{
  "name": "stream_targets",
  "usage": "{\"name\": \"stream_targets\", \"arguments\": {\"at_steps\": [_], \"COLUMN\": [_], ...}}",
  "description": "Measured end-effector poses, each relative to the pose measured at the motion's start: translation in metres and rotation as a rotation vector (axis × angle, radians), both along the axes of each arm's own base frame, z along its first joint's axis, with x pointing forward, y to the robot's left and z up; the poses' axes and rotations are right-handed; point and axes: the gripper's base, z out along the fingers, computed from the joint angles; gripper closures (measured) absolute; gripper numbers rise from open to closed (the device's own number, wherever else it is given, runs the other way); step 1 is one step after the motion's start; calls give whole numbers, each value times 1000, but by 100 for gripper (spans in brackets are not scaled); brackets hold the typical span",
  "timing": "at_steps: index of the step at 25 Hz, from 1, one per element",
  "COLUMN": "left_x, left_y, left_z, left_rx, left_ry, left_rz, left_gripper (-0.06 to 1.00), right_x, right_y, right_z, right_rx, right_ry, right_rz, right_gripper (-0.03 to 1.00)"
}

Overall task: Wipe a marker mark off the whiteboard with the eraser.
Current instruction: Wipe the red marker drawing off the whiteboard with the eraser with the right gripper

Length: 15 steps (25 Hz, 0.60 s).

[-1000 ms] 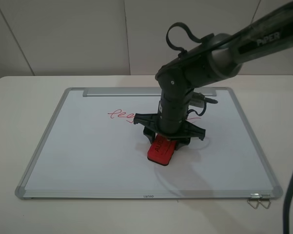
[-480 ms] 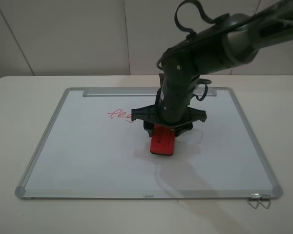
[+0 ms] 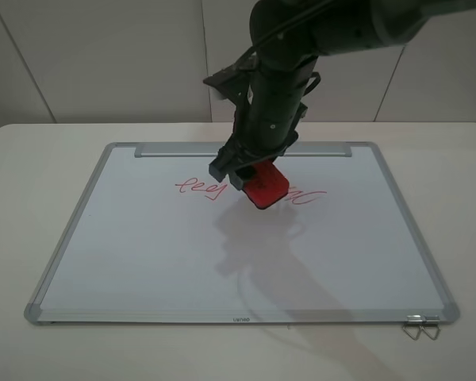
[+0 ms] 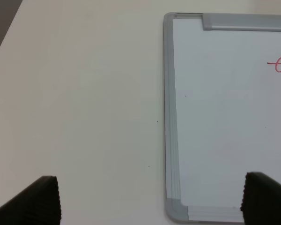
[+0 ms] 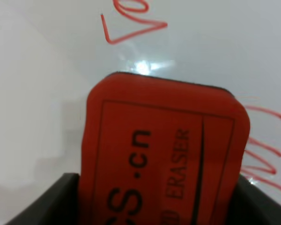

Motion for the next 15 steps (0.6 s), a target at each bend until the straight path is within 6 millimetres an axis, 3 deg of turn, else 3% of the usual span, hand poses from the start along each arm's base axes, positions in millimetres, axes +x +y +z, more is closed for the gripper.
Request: {"name": "stream_targets", "arguments": {"at_steps": [8, 10, 15], "left_x": [0, 0, 0], "left_y": [0, 0, 0], "left_z": [0, 0, 0], "left_rx": [0, 0, 0], "left_ry": [0, 0, 0], "left_rz": [0, 0, 0], "left_gripper": [17, 17, 17], "right_x": [29, 43, 70], "right_y": [25, 40, 66], "right_z": [-23, -29, -41], "right_rx": [-130, -156, -93], "right_ry": [102, 121, 70], "right_rz": [117, 157, 170], "right_gripper": [44, 44, 44]}}
